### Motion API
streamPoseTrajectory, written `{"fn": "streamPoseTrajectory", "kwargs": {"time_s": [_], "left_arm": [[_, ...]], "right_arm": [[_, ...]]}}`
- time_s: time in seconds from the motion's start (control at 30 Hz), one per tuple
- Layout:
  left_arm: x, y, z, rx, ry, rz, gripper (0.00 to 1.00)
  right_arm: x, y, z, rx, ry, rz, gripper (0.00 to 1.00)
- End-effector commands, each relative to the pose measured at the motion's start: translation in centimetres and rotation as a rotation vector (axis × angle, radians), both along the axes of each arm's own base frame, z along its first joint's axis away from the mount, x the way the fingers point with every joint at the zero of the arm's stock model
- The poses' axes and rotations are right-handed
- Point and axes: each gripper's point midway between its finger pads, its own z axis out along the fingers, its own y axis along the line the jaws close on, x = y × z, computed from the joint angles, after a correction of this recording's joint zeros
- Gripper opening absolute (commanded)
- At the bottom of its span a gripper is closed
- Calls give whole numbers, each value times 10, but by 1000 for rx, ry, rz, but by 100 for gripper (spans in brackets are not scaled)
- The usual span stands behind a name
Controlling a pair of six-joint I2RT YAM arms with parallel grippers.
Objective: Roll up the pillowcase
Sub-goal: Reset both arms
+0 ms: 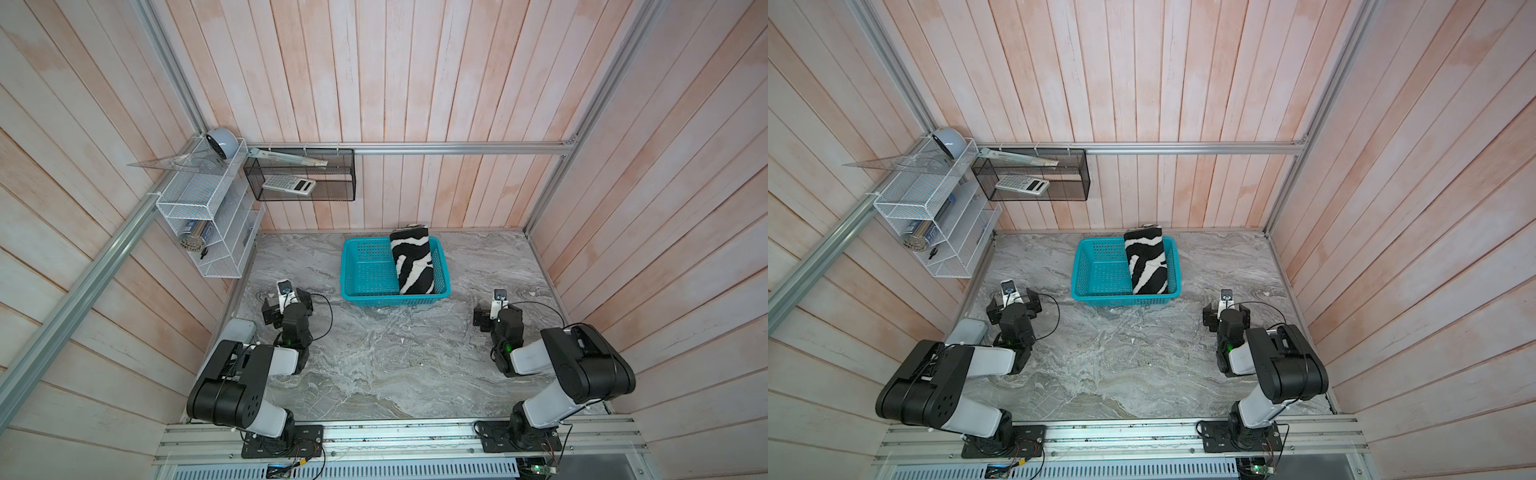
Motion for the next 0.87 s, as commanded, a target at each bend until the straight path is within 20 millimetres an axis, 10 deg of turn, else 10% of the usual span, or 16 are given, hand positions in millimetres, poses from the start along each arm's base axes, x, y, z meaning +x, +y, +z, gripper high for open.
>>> {"fn": "streamPoseTrajectory", "kwargs": {"time_s": [0.0,0.83], "left_arm": [[10,-4,-8,-91,-72,-76,100],[21,-10,-13,-125,3,-138,100]], "right_arm": [[19,-12,18,87,-18,-25,98],[20,-14,18,99,-18,-32,98]]}}
